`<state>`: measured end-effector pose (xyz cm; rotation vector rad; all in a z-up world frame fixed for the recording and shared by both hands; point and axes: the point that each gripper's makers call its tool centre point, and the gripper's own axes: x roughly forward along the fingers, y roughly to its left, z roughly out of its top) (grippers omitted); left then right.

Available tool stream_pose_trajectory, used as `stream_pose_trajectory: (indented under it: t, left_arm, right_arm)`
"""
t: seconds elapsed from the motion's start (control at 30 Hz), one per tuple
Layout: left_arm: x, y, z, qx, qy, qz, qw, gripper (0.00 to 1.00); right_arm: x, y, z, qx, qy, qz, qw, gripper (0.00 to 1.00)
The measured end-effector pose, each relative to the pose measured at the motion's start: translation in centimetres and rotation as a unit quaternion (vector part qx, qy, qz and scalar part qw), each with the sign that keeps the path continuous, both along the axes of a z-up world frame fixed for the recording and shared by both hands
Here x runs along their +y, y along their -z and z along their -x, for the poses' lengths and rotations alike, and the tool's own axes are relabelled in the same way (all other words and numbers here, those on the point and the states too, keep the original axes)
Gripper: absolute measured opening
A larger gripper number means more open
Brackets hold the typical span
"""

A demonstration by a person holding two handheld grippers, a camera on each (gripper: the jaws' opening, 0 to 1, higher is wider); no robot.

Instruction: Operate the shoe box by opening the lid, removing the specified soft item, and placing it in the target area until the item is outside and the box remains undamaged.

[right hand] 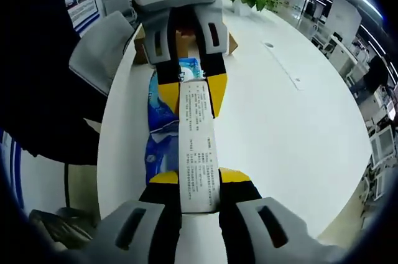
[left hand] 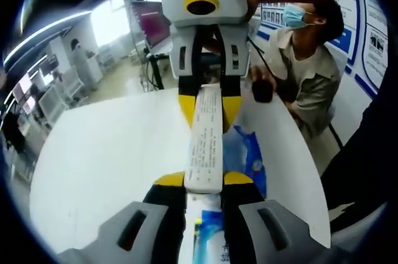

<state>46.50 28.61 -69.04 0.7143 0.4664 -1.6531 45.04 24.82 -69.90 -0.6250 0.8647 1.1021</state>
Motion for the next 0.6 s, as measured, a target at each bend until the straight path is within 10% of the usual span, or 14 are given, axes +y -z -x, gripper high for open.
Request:
stream_pose_trajectory:
  t: [0.6]
  left_arm:
    - [-0.7, 1.2, -2.5, 0.0, -0.014, -0.001, 0.9999, 0.18]
  right_arm:
    - [-0.8, 1.1, -2.5, -0.001, -0.006, 0.002, 1.0, 0.19]
